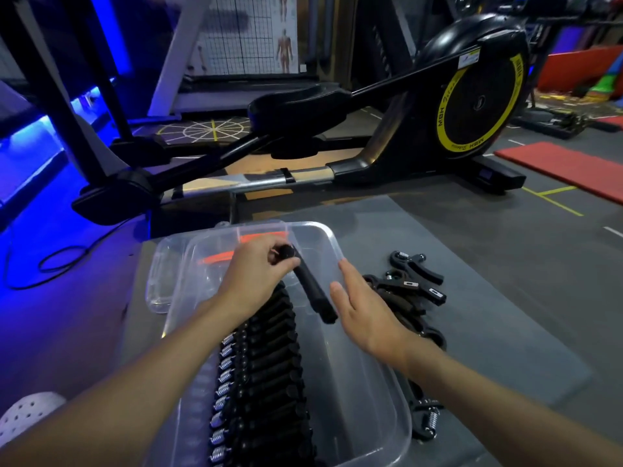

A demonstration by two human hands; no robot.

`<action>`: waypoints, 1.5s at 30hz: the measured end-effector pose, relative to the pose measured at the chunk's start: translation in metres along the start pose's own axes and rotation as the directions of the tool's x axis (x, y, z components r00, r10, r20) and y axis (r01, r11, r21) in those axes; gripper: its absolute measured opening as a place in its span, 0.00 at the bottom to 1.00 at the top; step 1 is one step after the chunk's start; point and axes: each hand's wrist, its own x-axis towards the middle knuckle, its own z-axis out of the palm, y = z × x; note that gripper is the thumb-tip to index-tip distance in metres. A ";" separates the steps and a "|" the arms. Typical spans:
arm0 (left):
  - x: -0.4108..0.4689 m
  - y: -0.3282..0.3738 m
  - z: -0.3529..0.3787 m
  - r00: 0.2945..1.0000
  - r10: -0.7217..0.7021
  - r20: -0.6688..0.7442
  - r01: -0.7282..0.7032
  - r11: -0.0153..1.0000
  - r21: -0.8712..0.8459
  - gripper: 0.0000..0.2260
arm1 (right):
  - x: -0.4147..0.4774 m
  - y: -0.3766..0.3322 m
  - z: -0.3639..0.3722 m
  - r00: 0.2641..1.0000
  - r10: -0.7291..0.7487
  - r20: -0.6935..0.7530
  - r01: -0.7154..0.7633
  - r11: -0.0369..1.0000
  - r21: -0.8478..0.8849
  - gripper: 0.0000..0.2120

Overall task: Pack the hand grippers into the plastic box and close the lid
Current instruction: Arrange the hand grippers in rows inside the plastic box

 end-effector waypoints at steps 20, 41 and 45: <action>0.022 -0.102 0.068 0.963 -0.158 0.218 0.023 0.856 0.516 0.09 | 0.004 0.009 0.004 0.998 -0.030 0.050 0.032 0.999 -0.040 0.32; 0.008 0.000 0.074 0.950 0.151 0.274 -0.181 0.980 0.086 0.16 | 0.023 0.074 -0.012 0.959 0.137 -0.247 -0.050 0.943 0.329 0.23; 0.000 -0.010 0.078 0.957 0.115 0.267 -0.135 0.989 0.057 0.21 | 0.033 0.126 -0.012 0.948 0.231 -0.220 -0.188 0.962 0.200 0.27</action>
